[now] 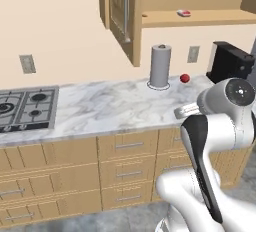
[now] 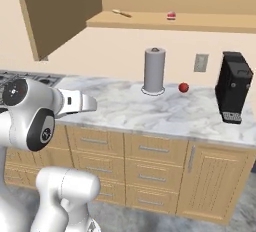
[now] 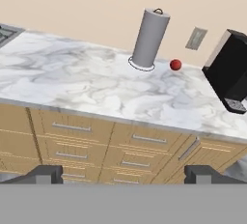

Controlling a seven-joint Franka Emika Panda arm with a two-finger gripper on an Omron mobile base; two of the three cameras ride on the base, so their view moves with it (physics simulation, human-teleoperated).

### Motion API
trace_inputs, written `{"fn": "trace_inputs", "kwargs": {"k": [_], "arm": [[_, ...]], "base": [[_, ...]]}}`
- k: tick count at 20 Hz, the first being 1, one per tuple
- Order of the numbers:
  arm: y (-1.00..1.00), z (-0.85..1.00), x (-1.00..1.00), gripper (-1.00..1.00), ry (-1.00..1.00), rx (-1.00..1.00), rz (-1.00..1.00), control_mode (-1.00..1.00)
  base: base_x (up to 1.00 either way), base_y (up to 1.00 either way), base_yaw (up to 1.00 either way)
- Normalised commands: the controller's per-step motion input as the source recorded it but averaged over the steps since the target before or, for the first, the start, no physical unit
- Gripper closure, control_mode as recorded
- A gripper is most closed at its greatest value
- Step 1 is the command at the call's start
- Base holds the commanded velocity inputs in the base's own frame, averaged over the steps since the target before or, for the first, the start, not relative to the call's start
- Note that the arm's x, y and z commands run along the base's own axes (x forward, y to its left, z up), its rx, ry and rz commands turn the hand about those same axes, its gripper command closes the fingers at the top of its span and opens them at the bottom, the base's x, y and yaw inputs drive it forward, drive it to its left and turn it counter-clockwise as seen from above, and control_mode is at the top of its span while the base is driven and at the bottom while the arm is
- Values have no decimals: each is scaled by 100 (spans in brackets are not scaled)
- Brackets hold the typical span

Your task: Pick the bar and honey bottle from the counter and place them in the cabinets closest to them.

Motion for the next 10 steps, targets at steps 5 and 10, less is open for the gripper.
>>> {"fn": "trace_inputs", "kwargs": {"k": [5, 10], "arm": [[0, 0, 0, -100, 0, 0, 0, 100], [0, 0, 0, -100, 0, 0, 0, 100]], "base": [[-15, 74, 0], [-15, 73, 0]]}}
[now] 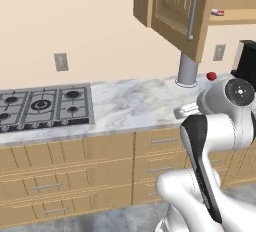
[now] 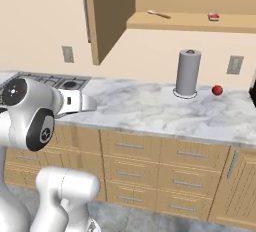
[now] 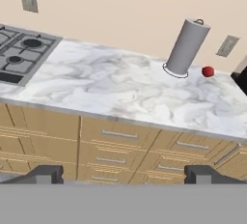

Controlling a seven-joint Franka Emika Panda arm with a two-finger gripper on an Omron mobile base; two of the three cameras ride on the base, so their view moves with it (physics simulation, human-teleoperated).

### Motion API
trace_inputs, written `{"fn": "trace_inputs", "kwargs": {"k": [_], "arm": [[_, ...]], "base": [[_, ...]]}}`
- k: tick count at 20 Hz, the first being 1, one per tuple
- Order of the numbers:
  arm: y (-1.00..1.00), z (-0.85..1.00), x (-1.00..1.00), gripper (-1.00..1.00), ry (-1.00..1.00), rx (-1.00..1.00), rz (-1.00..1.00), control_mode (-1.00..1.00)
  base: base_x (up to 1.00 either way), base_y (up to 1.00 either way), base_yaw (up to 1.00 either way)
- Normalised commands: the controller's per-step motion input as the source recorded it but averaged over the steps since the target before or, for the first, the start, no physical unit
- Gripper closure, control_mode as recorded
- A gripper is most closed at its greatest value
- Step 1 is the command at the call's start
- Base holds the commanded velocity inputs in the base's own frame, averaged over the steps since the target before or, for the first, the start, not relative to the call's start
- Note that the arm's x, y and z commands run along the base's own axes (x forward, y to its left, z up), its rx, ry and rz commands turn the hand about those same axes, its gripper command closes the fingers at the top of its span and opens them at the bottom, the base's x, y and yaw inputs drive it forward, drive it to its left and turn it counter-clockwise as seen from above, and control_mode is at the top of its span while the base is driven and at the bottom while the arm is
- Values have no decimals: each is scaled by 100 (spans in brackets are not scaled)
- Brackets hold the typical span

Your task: Pick the bar and honey bottle from the counter and place them in the cabinets closest to them.

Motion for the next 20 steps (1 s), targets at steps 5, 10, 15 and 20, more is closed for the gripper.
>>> {"fn": "trace_inputs", "kwargs": {"k": [5, 10, 15, 20], "arm": [[0, 0, 0, -100, 0, 0, 0, 100], [0, 0, 0, -100, 0, 0, 0, 100], [0, 0, 0, -100, 0, 0, 0, 100], [0, 0, 0, -100, 0, 0, 0, 100]], "base": [[-16, 70, 0], [-17, 69, 0], [-18, 69, 0], [-18, 70, 0]]}}
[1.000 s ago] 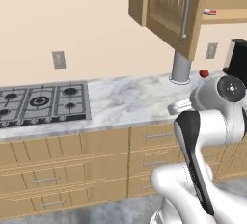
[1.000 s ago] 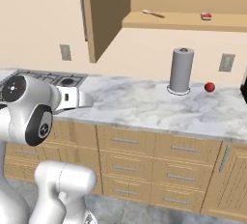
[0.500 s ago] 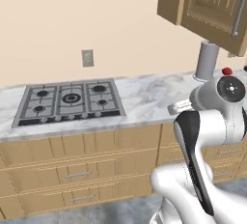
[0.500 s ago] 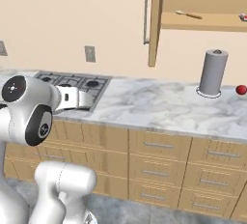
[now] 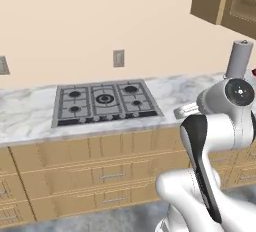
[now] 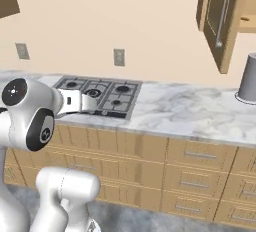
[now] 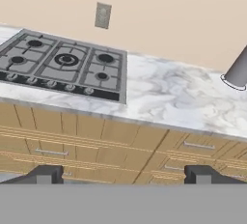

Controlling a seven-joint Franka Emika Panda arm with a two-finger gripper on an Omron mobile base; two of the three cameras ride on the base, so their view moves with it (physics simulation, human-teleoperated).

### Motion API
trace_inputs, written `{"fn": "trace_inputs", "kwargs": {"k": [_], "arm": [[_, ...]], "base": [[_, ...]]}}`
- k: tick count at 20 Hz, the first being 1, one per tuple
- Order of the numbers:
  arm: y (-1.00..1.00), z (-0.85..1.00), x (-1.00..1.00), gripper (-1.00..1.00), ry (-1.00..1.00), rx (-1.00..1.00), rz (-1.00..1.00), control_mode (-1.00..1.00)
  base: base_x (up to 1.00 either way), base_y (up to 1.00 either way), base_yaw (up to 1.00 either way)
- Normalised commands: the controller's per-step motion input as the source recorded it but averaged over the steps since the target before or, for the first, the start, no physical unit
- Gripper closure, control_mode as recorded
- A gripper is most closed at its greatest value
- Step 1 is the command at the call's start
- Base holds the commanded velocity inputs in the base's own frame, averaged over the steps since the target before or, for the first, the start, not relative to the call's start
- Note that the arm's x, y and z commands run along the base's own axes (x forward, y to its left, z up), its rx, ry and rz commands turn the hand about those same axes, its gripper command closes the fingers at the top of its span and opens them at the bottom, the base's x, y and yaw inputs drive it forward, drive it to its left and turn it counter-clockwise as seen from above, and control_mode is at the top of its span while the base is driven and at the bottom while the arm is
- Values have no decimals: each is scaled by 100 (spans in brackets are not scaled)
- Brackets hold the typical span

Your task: Pick the bar and honey bottle from the counter and place them in the cabinets closest to them.

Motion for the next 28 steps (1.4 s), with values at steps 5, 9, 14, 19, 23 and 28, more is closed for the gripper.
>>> {"fn": "trace_inputs", "kwargs": {"k": [5, 9, 14, 19, 23, 28], "arm": [[0, 0, 0, -100, 0, 0, 0, 100], [0, 0, 0, -100, 0, 0, 0, 100], [0, 0, 0, -100, 0, 0, 0, 100], [0, 0, 0, -100, 0, 0, 0, 100], [0, 0, 0, -100, 0, 0, 0, 100], [0, 0, 0, -100, 0, 0, 0, 100]], "base": [[-18, 72, -1], [-20, 73, -1], [-29, 63, -1], [-29, 63, -2], [-29, 62, -1], [-26, 65, 0]]}}
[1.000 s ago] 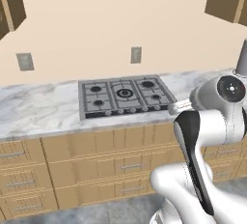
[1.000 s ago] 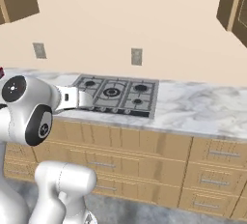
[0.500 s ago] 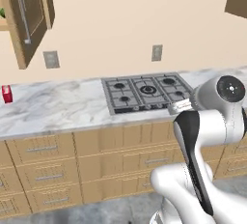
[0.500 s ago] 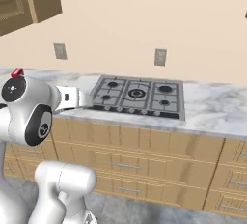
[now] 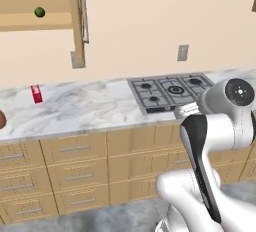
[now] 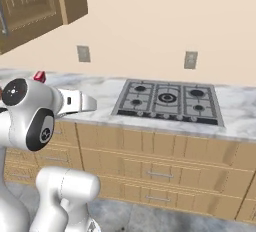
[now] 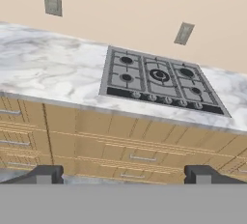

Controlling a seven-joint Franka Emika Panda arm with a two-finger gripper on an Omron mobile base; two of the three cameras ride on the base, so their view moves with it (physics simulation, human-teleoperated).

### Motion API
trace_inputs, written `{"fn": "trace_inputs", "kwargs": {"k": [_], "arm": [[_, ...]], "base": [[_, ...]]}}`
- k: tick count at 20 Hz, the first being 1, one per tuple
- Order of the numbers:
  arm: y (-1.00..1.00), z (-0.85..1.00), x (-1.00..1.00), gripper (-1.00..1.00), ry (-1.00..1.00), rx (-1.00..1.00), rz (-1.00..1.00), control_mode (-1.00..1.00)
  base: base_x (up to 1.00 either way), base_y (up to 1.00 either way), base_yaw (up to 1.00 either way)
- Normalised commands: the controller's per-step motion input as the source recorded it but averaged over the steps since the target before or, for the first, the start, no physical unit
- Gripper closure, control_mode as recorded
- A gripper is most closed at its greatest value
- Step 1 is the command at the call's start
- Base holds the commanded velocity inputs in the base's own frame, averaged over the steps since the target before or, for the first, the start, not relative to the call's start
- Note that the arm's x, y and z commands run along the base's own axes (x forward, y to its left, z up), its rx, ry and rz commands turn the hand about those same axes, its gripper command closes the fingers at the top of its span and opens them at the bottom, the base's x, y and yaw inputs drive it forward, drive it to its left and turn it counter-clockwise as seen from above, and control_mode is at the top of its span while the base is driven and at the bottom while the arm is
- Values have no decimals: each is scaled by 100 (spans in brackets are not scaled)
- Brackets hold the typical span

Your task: Pick the bar and honey bottle from the counter and place them in the cabinets closest to them.

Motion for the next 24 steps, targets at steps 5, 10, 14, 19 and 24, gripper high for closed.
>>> {"fn": "trace_inputs", "kwargs": {"k": [5, 10, 14, 19, 24], "arm": [[0, 0, 0, -100, 0, 0, 0, 100], [0, 0, 0, -100, 0, 0, 0, 100], [0, 0, 0, -100, 0, 0, 0, 100], [0, 0, 0, -100, 0, 0, 0, 100], [0, 0, 0, -100, 0, 0, 0, 100]], "base": [[-23, 70, -1], [-23, 71, -1], [-25, 71, -1], [-23, 72, -1], [-20, 73, -1]]}}
